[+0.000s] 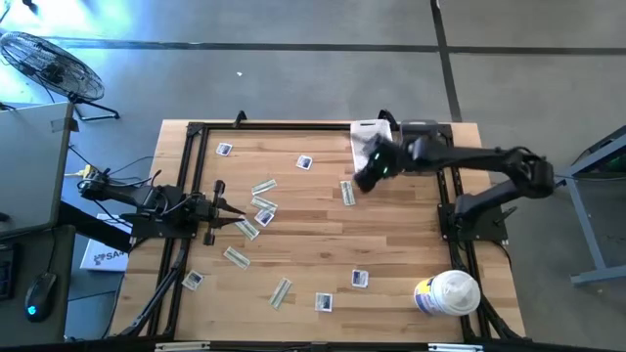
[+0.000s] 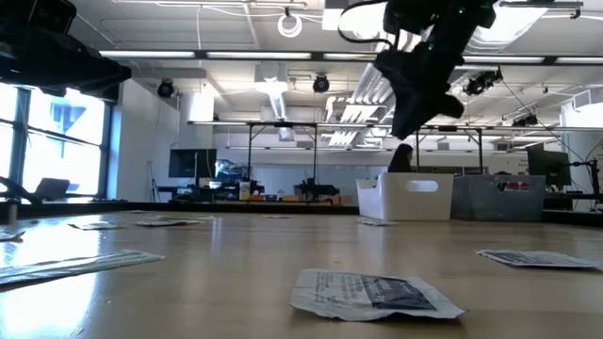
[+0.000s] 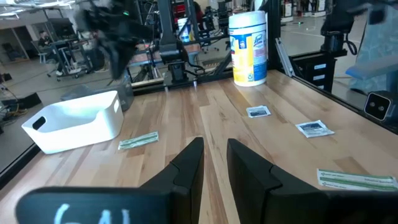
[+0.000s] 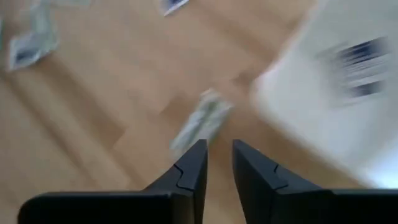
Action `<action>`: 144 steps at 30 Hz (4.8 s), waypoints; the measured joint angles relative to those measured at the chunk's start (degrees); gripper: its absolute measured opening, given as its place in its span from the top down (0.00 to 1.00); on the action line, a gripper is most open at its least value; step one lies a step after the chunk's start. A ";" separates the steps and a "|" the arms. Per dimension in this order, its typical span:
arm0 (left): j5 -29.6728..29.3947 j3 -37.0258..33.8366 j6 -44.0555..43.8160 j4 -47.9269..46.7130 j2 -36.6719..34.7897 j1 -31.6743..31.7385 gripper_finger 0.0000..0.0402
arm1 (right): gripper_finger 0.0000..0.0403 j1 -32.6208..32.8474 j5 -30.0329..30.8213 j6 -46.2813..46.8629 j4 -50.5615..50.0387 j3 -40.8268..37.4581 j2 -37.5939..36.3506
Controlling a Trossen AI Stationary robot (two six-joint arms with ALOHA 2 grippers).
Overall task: Pick & Place First Aid Supplies
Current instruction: Put the bandage into the gray bin, then put the alcohol pad into the white bin
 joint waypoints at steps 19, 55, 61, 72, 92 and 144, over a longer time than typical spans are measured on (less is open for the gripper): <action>0.02 -0.01 0.00 0.00 0.00 0.00 0.83 | 0.85 0.99 -7.47 -46.84 -18.24 34.86 39.45; 0.02 0.00 -0.02 0.00 0.00 0.00 0.83 | 0.93 -3.46 -4.20 -59.10 -18.73 35.69 47.94; 0.01 0.00 0.00 0.00 0.00 0.00 0.83 | 0.99 -2.15 -5.02 -58.28 -18.41 35.42 44.09; 0.01 0.00 -0.01 0.00 0.00 0.00 0.83 | 0.99 -1.38 10.00 -51.44 -26.13 35.64 30.94; 0.02 0.00 0.00 0.00 0.00 0.00 0.83 | 1.00 -23.10 41.98 -58.54 -21.60 4.52 3.67; 0.02 -0.01 -0.01 0.00 0.02 0.00 0.83 | 0.66 35.71 -3.69 -2.29 5.79 -0.23 14.24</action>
